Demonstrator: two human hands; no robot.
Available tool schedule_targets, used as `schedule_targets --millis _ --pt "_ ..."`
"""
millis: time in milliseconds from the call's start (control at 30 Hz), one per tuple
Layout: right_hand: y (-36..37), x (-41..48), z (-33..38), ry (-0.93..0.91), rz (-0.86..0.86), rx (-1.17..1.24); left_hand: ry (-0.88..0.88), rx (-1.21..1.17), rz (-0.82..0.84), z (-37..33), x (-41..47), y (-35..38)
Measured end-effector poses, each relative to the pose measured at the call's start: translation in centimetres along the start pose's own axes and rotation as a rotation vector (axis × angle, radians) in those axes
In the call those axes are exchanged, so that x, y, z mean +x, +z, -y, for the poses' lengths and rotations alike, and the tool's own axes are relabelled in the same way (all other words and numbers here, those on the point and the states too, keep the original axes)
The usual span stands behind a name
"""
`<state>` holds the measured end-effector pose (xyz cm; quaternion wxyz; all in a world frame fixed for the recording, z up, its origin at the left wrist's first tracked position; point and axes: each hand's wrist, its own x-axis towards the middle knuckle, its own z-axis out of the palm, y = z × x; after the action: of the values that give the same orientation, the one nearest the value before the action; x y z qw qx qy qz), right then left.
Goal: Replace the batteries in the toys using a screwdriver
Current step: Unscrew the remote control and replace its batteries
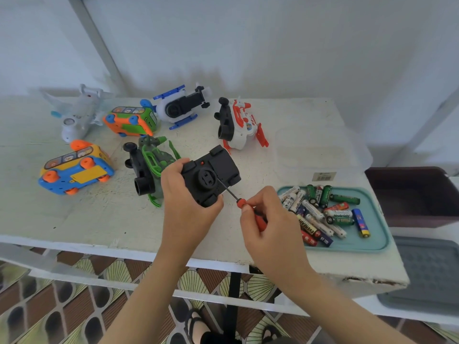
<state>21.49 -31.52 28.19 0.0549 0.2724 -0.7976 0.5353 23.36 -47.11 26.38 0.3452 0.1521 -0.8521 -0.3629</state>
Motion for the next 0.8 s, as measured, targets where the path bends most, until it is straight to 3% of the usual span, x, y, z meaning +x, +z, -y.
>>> schedule_targets --millis 267,433,667,800 --pt "-0.9 1.2 -0.2 0.246 0.085 0.331 -0.017 -0.080 -0.034 1.1 -0.1 -0.3" --pt "-0.8 1.2 -0.2 0.302 0.066 0.400 -0.036 -0.157 -0.077 1.5 -0.7 0.0" --pt "0.1 0.8 -0.4 0.269 0.066 0.338 -0.029 -0.188 -0.091 1.9 -1.0 0.5" --pt "0.4 0.6 -0.8 0.264 0.203 0.189 -0.059 -0.117 -0.125 1.5 -0.9 0.7"
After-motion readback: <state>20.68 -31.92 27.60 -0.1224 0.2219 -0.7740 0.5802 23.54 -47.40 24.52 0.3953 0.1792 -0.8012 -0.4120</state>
